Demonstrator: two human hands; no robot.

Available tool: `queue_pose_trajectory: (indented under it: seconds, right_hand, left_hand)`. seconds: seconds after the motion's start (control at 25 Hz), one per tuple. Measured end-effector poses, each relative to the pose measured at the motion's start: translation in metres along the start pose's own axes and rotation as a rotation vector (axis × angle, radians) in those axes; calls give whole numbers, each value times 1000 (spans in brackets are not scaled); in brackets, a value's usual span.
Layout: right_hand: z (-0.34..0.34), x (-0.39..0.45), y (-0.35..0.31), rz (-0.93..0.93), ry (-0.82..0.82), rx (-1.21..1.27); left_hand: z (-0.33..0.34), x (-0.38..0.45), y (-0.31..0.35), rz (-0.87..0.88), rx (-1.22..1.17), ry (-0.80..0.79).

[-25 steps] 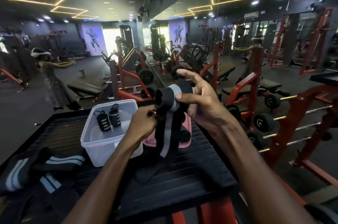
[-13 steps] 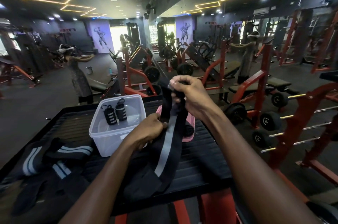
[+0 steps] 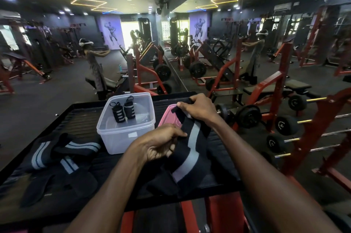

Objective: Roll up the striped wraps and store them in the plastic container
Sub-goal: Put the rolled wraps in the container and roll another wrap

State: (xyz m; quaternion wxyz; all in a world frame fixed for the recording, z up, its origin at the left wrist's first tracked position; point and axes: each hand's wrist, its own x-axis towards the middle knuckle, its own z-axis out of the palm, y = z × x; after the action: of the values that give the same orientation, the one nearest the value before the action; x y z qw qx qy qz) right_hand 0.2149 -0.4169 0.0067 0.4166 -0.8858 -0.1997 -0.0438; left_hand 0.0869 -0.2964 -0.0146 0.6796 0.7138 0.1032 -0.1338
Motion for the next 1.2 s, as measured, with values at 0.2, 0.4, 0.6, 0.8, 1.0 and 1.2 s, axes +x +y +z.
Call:
queue_pose_trajectory:
  seconds: [0.2,0.4,0.6,0.8,1.0,1.2]
  right_hand:
    - [20,12,29,33,-137,149]
    - [17,21,42,119,-31,463]
    - [12,21,39,124,-167,783]
    - [17,21,34,144,-291,1014]
    - [21,33,21,231,-195,1103]
    - [29,40,18,238,-55,1054]
  left_hand:
    - [0,12,-11,-36,331,193]
    - [-5,15,-15,-44,498,170]
    - [-13,15,4,4,217,172]
    - [-9,11,19,-13,73,45]
    - [-20,10,28,208,521,74]
    - [-27,20,26,235,411,224]
